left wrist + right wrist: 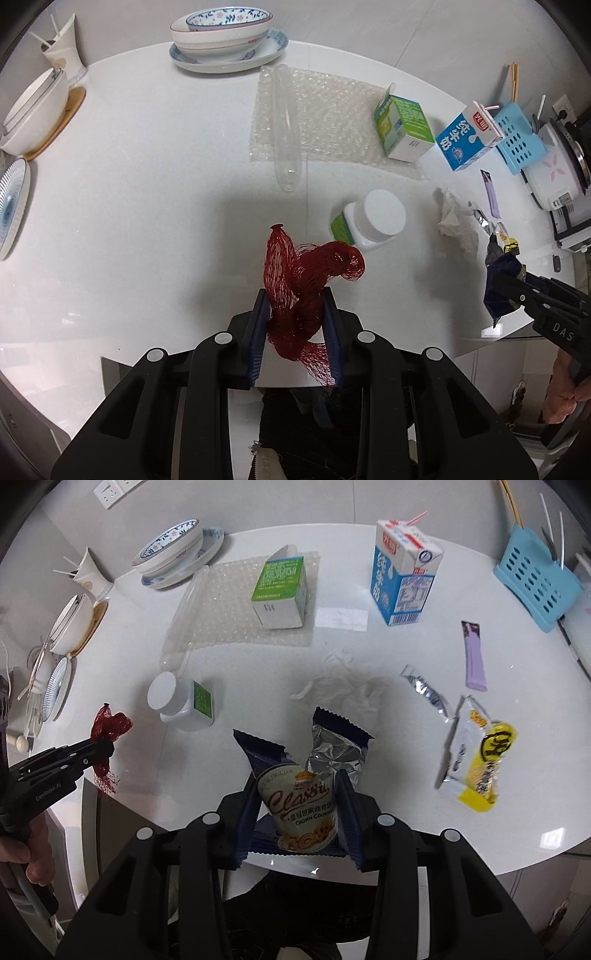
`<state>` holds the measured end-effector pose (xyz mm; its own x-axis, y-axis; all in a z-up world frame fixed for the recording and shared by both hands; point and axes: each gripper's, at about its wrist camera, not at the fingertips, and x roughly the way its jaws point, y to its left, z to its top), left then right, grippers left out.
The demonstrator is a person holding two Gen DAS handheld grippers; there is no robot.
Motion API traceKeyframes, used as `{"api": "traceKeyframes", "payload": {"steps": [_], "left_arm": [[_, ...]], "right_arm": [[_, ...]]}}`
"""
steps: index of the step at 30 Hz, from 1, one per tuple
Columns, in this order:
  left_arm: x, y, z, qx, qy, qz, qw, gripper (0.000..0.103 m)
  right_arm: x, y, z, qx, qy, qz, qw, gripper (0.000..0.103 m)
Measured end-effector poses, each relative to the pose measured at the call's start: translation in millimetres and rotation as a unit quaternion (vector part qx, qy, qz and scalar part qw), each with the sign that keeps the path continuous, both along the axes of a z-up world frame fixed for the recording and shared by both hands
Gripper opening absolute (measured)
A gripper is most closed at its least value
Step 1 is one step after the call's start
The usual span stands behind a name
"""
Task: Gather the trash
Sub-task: 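Carry the red mesh bag and blue wrapper over the black trash bin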
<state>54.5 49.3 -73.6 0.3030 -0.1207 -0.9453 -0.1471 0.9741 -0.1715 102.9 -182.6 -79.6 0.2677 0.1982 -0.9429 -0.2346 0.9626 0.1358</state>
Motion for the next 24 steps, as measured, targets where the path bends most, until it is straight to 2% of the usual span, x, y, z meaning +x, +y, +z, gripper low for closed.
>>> {"api": "traceKeyframes", "payload": {"steps": [13, 19, 24], "left_arm": [[-23, -31, 30, 0.004, -0.016, 0.007, 0.9998, 0.027], [-28, -54, 45, 0.007, -0.038, 0.000, 0.9993, 0.027], [-37, -69, 46, 0.001, -0.043, -0.006, 0.9991, 0.027]], "right_arm": [[-22, -39, 38, 0.006, -0.026, 0.017, 1.000, 0.039], [-38, -60, 43, 0.022, -0.032, -0.003, 0.999, 0.039], [-51, -72, 45, 0.031, -0.040, -0.019, 0.999, 0.039]]}}
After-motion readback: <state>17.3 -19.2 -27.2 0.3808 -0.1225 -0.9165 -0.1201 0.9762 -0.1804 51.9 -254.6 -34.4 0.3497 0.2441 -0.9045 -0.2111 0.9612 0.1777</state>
